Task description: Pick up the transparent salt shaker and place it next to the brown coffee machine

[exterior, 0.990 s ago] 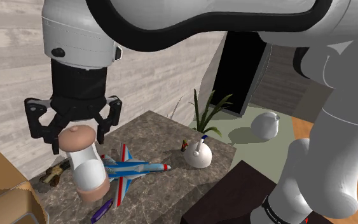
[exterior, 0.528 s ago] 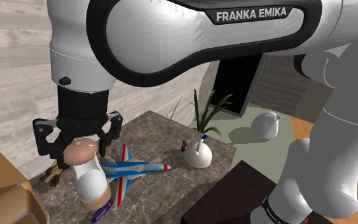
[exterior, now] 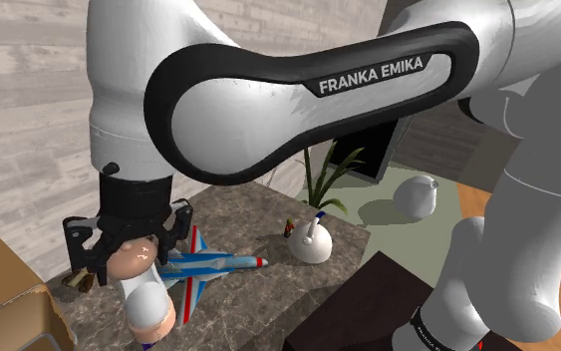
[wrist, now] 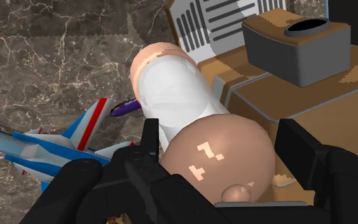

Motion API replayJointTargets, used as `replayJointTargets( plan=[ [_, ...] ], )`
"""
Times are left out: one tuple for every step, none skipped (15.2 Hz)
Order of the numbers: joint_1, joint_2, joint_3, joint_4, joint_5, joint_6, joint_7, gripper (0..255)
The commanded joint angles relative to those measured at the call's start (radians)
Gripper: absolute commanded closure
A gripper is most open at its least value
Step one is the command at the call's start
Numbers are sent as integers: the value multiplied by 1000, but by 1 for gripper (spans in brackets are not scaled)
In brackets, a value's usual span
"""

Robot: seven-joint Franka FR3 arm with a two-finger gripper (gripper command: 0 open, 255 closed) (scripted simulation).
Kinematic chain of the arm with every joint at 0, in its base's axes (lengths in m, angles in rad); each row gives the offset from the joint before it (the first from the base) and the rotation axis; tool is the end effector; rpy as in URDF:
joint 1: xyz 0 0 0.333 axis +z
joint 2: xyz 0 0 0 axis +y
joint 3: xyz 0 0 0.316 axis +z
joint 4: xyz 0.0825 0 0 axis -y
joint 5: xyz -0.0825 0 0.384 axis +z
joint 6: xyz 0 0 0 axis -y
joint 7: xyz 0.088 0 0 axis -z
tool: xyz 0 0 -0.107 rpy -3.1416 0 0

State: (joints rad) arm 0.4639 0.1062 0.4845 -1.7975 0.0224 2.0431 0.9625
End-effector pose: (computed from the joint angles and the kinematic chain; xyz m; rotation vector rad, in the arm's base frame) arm 0.3599 0.4868 0.5045 -2.9770 0.0430 -0.0453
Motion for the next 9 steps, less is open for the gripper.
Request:
replayJointTargets(
  plan=[
    [0,1,0,-25,0,27,-1,255],
    [0,4,0,-36,-2,40,0,255],
    [1,7,0,-46,-3,53,0,255],
    [1,10,0,-56,-4,66,0,255],
    [1,13,-1,-66,-6,78,1,255],
    [2,17,-1,-76,-8,91,1,255],
    [2,21,-1,-85,-10,104,2,255],
    [3,24,-1,-94,-12,117,3,255],
    [3,29,-2,-103,-14,129,4,255]
  ],
)
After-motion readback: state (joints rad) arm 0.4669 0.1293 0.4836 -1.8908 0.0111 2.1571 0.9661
